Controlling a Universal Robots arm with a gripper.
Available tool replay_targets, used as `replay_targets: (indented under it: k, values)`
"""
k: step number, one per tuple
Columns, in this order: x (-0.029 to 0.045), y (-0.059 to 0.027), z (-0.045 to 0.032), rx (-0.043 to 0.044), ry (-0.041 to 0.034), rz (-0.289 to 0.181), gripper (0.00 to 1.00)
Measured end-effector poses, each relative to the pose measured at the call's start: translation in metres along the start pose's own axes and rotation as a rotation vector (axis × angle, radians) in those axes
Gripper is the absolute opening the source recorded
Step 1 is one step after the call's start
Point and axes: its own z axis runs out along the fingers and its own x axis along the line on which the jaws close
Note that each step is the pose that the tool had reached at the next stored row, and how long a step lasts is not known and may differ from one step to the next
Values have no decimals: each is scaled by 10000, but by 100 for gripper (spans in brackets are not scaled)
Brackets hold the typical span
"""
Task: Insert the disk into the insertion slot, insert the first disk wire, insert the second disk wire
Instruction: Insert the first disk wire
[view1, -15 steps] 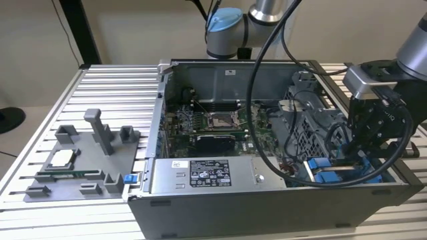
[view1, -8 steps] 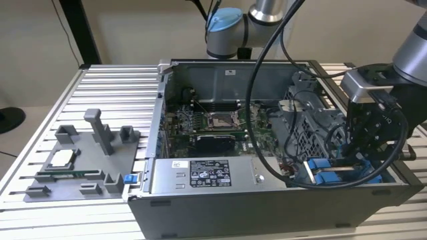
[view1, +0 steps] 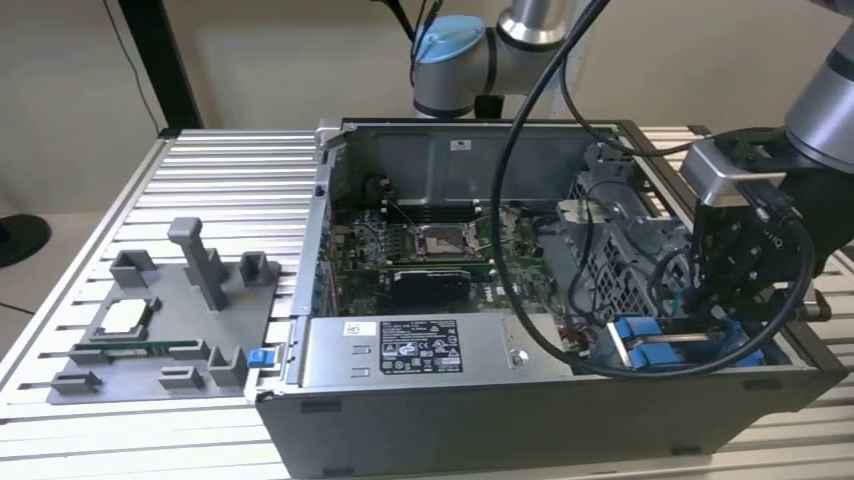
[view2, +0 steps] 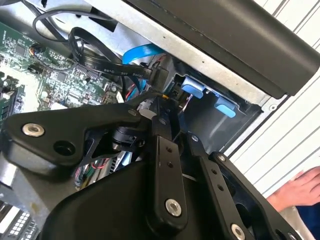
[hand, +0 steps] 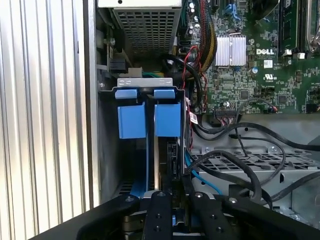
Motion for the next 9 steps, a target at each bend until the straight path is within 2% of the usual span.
replay_targets:
  k: [2, 4, 9]
  values:
    - [-2, 8, -109, 2, 37, 1, 0]
    - [-4, 15, -178, 3, 35, 0, 0]
    - [-4, 19, -178, 3, 41, 0, 0]
